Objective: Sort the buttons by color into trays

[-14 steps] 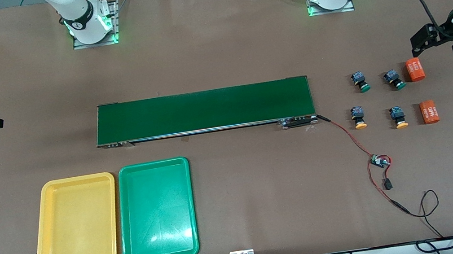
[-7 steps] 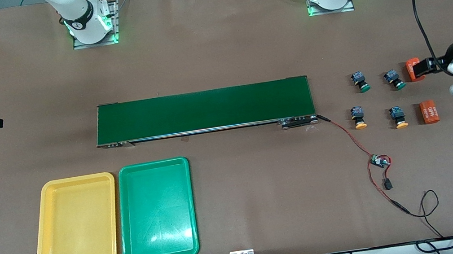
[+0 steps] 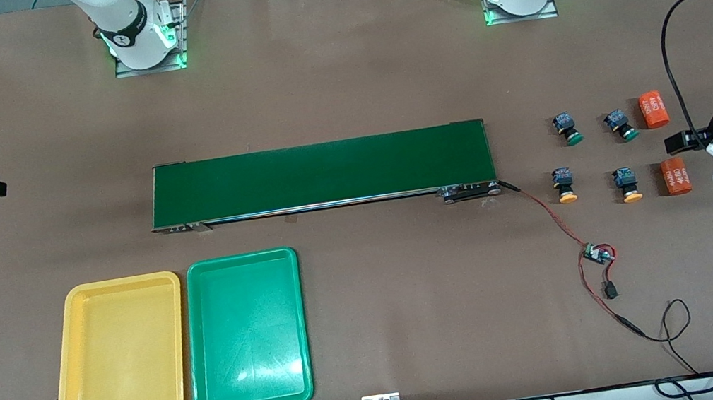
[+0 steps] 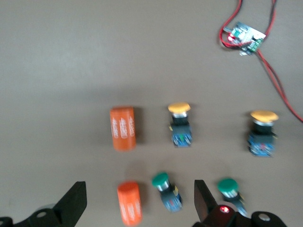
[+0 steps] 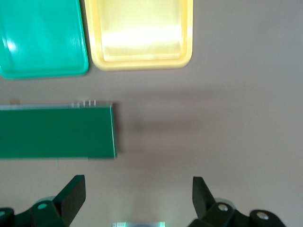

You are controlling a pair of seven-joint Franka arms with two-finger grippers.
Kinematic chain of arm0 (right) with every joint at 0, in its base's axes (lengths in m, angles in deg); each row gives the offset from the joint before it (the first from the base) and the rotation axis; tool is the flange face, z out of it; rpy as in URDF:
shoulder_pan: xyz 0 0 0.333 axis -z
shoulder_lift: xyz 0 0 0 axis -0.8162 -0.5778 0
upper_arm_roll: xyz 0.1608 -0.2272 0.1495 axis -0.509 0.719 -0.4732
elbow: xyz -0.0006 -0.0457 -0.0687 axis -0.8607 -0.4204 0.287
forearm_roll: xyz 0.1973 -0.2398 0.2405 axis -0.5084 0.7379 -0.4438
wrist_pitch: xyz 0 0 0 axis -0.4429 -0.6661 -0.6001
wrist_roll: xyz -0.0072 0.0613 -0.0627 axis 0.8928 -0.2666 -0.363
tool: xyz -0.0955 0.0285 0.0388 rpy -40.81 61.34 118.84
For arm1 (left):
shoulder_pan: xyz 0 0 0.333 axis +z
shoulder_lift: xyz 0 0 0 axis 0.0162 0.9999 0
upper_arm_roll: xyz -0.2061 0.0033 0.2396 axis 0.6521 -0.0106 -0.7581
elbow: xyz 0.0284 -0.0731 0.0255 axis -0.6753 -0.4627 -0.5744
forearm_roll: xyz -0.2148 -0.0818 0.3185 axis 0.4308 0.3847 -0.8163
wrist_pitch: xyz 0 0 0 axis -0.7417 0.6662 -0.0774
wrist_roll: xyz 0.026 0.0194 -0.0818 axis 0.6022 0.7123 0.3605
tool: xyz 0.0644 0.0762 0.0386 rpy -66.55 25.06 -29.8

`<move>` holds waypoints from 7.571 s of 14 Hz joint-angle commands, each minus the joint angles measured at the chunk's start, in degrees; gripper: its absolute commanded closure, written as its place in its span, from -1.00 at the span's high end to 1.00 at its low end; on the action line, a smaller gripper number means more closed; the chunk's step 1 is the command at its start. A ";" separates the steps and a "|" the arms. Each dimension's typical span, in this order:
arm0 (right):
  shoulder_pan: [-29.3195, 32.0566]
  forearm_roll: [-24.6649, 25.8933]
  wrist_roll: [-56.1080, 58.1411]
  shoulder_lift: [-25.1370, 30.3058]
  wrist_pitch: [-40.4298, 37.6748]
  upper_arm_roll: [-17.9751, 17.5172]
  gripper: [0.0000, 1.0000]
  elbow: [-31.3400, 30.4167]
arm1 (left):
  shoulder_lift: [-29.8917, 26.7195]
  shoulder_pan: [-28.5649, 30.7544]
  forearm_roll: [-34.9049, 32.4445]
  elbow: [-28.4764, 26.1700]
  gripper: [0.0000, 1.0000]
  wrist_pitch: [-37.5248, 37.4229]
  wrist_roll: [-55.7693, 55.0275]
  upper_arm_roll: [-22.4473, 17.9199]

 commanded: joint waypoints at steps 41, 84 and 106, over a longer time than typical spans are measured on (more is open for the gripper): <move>-0.59 0.86 0.50 2.24 8.44 -0.88 1.00 -1.99 | 9.90 11.68 -0.66 -1.15 -0.61 -8.19 39.74 40.77; 0.11 1.39 0.59 4.35 5.62 -0.27 1.00 -1.99 | 12.72 15.97 -9.80 8.71 1.00 -11.17 -26.03 37.89; 0.64 1.39 0.59 3.47 8.26 -0.27 1.00 -2.08 | 10.80 24.68 -17.89 -18.83 -0.54 23.31 -33.38 37.79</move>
